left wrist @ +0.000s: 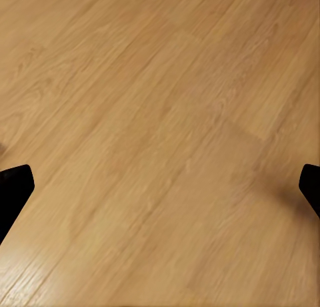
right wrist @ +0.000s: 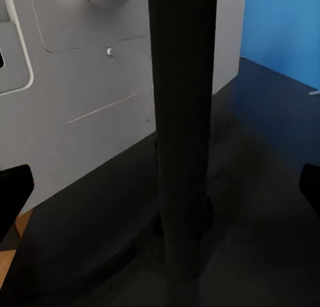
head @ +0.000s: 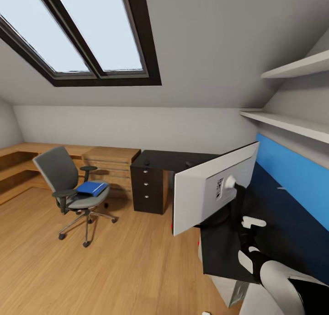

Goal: In the bedroom, organize the workspace by keeping the computer under the desk, ensuring the monitor is on the desk, placing the keyboard on the desk next to the monitor, placing the mouse on the desk next to the keyboard, moving the folder from the swivel chair onto the desk next to the mouse, stacking the notebook on top of the folder with the pen on top of the notebook, and positioning the swivel chair next to the desk.

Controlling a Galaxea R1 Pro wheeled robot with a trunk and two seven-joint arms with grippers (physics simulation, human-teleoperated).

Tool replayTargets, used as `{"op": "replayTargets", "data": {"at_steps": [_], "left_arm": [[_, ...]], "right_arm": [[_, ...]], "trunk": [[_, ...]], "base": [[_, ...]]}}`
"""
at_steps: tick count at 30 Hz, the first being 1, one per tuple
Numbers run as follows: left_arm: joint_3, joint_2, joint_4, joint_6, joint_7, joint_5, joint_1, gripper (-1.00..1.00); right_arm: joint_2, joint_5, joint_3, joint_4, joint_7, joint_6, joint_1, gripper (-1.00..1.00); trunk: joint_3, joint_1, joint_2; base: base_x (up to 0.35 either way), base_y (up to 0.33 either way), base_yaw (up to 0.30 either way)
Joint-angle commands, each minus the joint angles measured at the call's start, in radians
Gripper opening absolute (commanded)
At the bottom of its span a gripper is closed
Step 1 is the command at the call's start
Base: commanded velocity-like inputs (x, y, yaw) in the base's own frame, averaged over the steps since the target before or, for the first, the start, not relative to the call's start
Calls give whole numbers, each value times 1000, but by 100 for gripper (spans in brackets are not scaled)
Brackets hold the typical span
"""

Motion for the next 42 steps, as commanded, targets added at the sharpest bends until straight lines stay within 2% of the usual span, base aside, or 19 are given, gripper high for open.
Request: {"op": "replayTargets", "data": {"at_steps": [1,42], "left_arm": [[-2,0,-1,-2,3,10,0,100],[-2,1,0,-3,3,11,0,100]], "right_arm": [[0,-5,-1,1,3,-4,-1,100],[0,-5,-1,1,3,-4,-1,100]], "trunk": [[-1,1,-1],[-1,1,-1]], "base": [[239,-75,0],[98,-36,0]]}}
